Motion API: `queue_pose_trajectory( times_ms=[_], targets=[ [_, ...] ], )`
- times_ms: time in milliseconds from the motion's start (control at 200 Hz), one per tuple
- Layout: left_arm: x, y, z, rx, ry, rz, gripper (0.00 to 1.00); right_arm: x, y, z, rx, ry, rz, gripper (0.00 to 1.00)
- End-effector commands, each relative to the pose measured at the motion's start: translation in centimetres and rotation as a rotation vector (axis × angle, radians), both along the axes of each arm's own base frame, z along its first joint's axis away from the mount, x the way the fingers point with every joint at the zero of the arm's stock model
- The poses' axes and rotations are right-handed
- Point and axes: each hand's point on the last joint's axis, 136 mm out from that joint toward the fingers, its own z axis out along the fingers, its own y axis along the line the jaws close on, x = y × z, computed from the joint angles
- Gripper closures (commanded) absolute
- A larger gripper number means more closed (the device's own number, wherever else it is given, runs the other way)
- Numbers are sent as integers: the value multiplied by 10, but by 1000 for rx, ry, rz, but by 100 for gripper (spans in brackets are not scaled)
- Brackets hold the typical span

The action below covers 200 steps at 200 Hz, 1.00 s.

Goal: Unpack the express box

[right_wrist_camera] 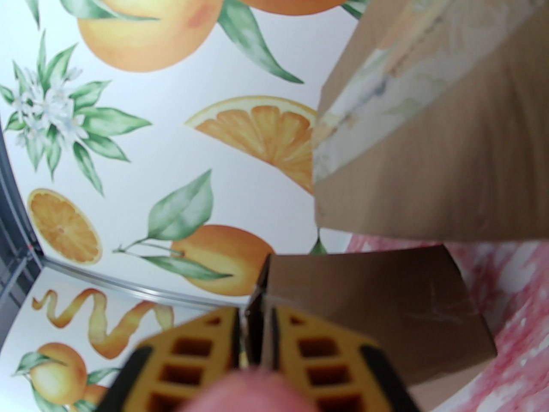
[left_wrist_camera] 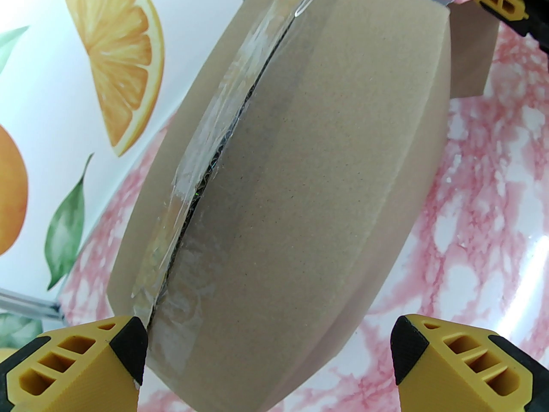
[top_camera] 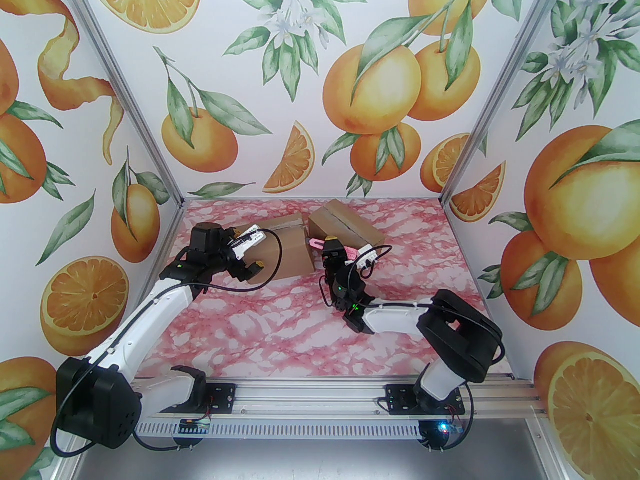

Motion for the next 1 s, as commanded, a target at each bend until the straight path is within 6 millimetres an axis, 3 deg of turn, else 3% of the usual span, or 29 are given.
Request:
queue_pose_trajectory(
  times_ms=[0, 205, 350, 600, 846, 996],
  targets=[
    [-3, -29, 24, -26, -76, -166, 3, 0, 6, -6, 8, 9, 39, 100],
    [-4, -51, 2, 54, -63, -295, 2, 2, 11, -15, 14, 21, 53, 100],
    [6, -41, -33, 124, -45, -296, 1, 4, 7, -17, 0, 29, 44, 100],
    [17, -18, -55, 146, 10, -207, 1, 6, -14, -21, -21, 44, 8, 100],
    [14, -1, -60, 142, 51, -146, 2, 10, -39, -7, -60, 24, -27, 100],
    [15, -7, -27, 44, 59, -98, 1, 9, -32, 4, -187, 32, 41, 100]
  ],
)
